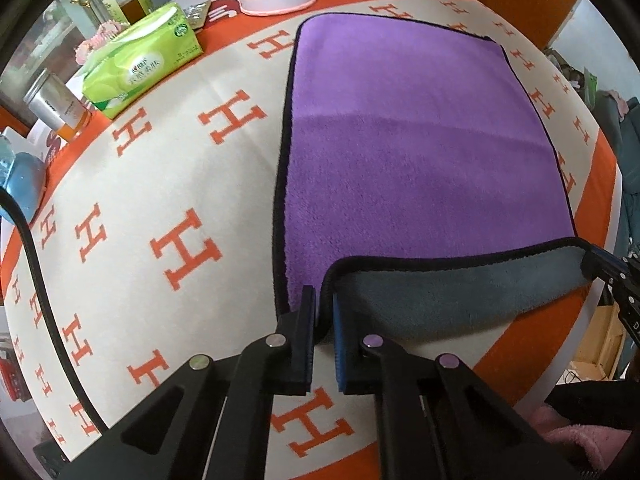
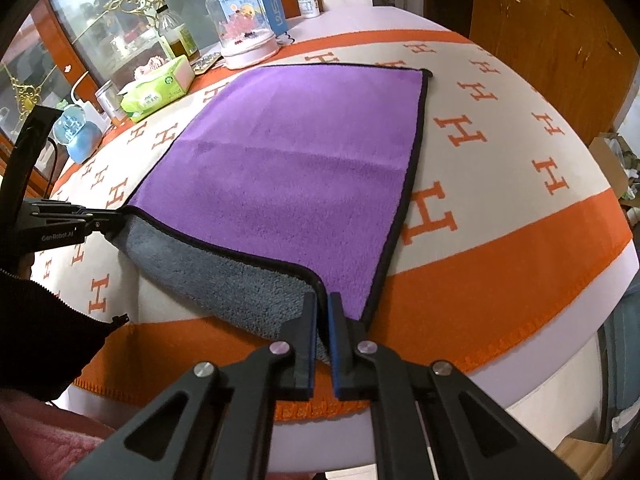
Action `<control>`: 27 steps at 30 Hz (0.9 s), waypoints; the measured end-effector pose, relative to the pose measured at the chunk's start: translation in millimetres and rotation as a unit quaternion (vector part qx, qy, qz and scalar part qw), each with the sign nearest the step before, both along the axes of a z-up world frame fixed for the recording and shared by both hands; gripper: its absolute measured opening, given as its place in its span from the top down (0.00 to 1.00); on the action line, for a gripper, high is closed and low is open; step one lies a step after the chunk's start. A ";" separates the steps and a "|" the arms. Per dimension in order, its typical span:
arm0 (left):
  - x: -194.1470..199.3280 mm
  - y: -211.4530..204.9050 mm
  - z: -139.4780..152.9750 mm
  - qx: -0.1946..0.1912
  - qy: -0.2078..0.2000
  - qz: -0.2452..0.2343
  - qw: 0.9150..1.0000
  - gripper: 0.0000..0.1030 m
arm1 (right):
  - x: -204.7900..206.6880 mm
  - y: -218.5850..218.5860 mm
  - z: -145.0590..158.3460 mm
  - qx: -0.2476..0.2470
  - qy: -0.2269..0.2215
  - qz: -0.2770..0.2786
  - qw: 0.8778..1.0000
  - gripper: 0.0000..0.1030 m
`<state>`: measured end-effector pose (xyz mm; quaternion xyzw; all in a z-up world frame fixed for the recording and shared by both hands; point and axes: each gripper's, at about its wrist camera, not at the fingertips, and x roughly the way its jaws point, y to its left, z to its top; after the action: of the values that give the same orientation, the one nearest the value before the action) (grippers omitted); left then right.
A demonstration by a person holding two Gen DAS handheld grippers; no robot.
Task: Fold towel
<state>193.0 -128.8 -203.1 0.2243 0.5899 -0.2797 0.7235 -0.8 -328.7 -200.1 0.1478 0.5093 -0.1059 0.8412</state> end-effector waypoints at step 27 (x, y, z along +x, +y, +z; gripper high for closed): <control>34.9 -34.0 95.9 -0.083 -0.087 0.005 0.993 0.95 | 25.1 -32.6 75.9 -0.076 -0.105 0.010 0.992 0.96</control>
<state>227.9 -162.7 -107.1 0.1839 0.5005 -0.3039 0.7895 24.2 -361.3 -124.1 0.0889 0.4102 -0.1197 0.8997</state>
